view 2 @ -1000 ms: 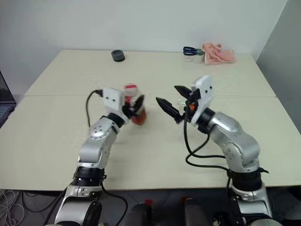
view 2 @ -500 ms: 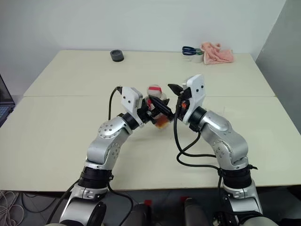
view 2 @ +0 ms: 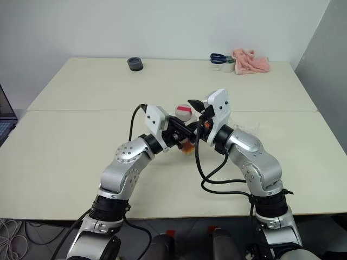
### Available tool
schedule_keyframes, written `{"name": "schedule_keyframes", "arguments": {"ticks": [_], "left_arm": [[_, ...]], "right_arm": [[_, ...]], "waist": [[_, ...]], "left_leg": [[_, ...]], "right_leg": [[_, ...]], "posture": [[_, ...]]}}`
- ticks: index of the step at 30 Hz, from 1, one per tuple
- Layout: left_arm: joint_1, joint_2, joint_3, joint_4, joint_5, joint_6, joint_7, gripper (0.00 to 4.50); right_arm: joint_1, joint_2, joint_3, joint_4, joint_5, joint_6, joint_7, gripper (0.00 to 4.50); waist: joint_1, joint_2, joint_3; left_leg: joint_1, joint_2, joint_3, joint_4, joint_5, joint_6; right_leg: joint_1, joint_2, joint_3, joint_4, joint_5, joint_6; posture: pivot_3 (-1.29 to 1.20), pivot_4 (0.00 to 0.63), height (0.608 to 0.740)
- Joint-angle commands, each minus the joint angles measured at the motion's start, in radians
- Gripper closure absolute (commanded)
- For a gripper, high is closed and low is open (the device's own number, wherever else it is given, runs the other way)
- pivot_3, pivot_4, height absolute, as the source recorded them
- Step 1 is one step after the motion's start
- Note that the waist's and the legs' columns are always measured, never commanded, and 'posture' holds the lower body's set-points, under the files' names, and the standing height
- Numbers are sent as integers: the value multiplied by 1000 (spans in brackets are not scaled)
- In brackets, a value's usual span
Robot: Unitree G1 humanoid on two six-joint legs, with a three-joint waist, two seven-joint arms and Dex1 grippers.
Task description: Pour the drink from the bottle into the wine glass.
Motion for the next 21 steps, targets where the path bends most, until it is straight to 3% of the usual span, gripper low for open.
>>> {"name": "schedule_keyframes", "arguments": {"ticks": [1, 5, 11, 14, 21], "left_arm": [[-7, 4, -3, -55, -3, -12, -7, 2654], [-3, 7, -2, -62, -3, -7, -9, 2654], [13, 36, -6, -81, -1, 3, -29, 2654], [7, 90, -3, -145, -70, 66, -114, 2654], [-47, 289, 76, -320, -439, 295, -434, 2654]], "right_arm": [[-1, 3, 2, -17, 1, -25, 18, 1306], [-10, 14, -13, -17, 9, -28, 17, 2695], [-20, -3, -29, -21, 25, -10, 34, 2686], [-44, -94, -55, -40, 100, 45, 151, 2686], [-231, -258, -62, -19, 344, 149, 497, 2686]], "waist": [[0, 0, 0], [0, 0, 0], [0, 0, 0], [0, 1, 1], [-8, 4, 4]], "left_leg": [[0, 0, 0, 0, 0, 0], [0, 0, 0, 0, 0, 0], [0, 0, 0, 0, 0, 0], [0, 0, 0, 0, 0, 0], [0, 1, 0, 0, 0, 0]], "right_leg": [[0, 0, 0, 0, 0, 0], [0, 0, 0, 0, 0, 0], [0, 0, 0, 0, 0, 0], [0, 0, 0, 0, 0, 0], [0, 2, 0, -1, 0, 0]], "posture": [[0, 150, 740], [0, 150, 740], [0, 150, 740], [0, 150, 740], [0, 150, 740]]}}
